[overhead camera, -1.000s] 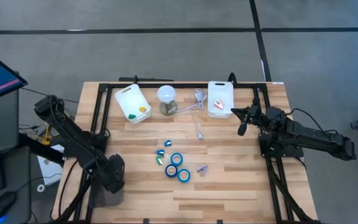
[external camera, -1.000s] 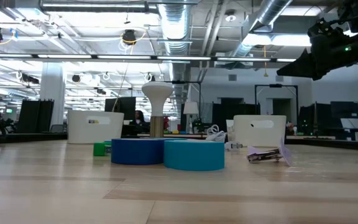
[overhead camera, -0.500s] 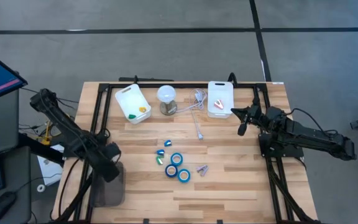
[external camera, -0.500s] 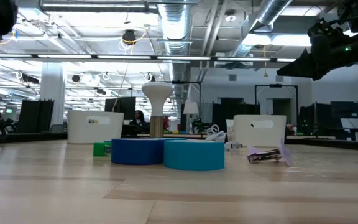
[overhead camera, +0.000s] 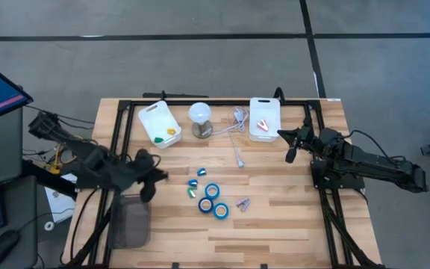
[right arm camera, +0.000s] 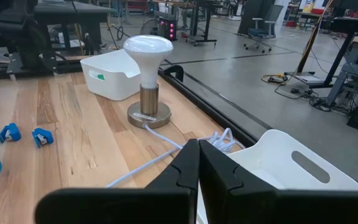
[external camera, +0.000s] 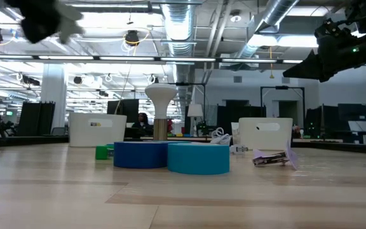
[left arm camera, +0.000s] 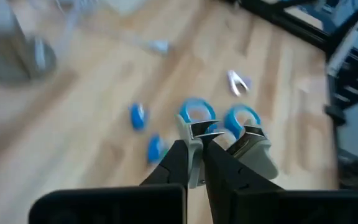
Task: Pick and place Stapler, Stapler remover, tape
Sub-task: Put the gray staple remover into the right white bin
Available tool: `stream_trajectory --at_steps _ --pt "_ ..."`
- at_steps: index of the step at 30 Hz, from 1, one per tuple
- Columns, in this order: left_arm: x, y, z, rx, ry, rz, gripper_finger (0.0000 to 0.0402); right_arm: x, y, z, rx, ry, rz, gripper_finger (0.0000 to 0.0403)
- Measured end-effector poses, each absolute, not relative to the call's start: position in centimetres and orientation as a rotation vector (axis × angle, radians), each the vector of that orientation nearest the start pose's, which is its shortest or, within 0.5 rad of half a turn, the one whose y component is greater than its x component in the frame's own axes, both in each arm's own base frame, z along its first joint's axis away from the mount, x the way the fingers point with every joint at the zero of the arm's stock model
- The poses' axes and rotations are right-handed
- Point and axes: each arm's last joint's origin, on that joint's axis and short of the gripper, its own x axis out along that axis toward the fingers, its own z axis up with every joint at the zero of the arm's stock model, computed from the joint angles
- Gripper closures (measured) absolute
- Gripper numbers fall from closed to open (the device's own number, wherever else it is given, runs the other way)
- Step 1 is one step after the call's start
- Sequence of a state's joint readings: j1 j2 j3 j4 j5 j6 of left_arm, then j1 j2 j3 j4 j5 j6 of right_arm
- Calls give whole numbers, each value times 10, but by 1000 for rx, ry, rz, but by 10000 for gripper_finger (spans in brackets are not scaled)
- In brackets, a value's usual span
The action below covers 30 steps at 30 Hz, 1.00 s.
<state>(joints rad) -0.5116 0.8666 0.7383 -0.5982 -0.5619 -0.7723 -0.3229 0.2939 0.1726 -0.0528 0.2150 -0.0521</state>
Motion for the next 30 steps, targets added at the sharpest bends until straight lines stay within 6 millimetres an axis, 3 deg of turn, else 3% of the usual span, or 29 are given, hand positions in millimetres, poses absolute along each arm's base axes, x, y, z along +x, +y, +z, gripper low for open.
stream_trajectory --at_steps 9,11,15,21,24,30 --pt "225 -19 271 -41 396 446 391 105 -42 193 -42 190 -532 403" --pt "238 -5 274 0 340 409 391 105 -42 194 -42 186 -532 403" --pt "262 27 275 -38 204 279 391 105 -42 195 -43 174 -532 403" --pt "286 72 252 -76 180 241 391 105 -42 198 -52 144 -531 403" --pt "302 87 247 -89 198 218 391 105 -42 198 -53 143 -529 403" --pt "338 106 260 -33 166 181 391 105 -42 198 -53 143 -528 403"
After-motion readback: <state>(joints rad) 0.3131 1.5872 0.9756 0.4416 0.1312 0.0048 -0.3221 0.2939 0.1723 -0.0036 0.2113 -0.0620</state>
